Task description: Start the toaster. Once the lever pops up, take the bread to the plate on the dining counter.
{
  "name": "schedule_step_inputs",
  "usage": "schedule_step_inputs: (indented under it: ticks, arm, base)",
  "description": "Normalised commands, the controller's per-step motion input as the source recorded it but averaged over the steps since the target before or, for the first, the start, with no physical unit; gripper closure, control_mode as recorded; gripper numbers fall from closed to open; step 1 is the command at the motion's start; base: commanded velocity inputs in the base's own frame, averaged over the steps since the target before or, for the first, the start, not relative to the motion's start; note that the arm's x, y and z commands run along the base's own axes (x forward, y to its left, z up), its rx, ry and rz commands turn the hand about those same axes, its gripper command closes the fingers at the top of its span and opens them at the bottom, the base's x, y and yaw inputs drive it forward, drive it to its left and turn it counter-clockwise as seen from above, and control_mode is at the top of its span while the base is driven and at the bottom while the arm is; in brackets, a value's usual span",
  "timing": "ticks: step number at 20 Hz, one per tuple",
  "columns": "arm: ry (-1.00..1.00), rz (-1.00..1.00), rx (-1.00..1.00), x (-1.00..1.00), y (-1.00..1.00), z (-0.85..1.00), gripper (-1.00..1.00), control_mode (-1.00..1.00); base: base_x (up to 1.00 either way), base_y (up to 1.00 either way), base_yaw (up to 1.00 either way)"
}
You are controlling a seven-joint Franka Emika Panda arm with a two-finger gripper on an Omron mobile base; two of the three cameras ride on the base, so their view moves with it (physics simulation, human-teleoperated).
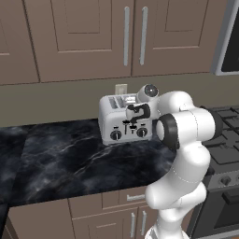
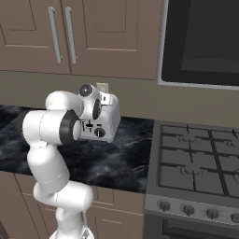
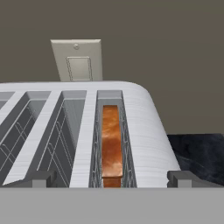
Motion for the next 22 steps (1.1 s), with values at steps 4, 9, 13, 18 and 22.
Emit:
schedule_step_inputs:
  ticks: [4,9,13,18,22]
  arm:
    - [0.00,0.00,0.00,0.00,0.00,0.00,-1.00,-1.00]
    - [0.00,0.00,0.00,0.00,0.00,0.00,-1.00,-1.00]
    - [0.00,0.00,0.00,0.00,0.00,0.00,-1.00,-1.00]
    - [0.00,0.00,0.00,0.00,0.00,0.00,-1.00,-1.00]
    - [0.00,0.00,0.00,0.00,0.00,0.00,-1.00,-1.00]
  base:
    - [0.00,0.00,0.00]
    - [0.00,0.00,0.00]
    - [0.00,0.00,0.00]
    - [0.00,0.00,0.00]
    - [0.00,0.00,0.00]
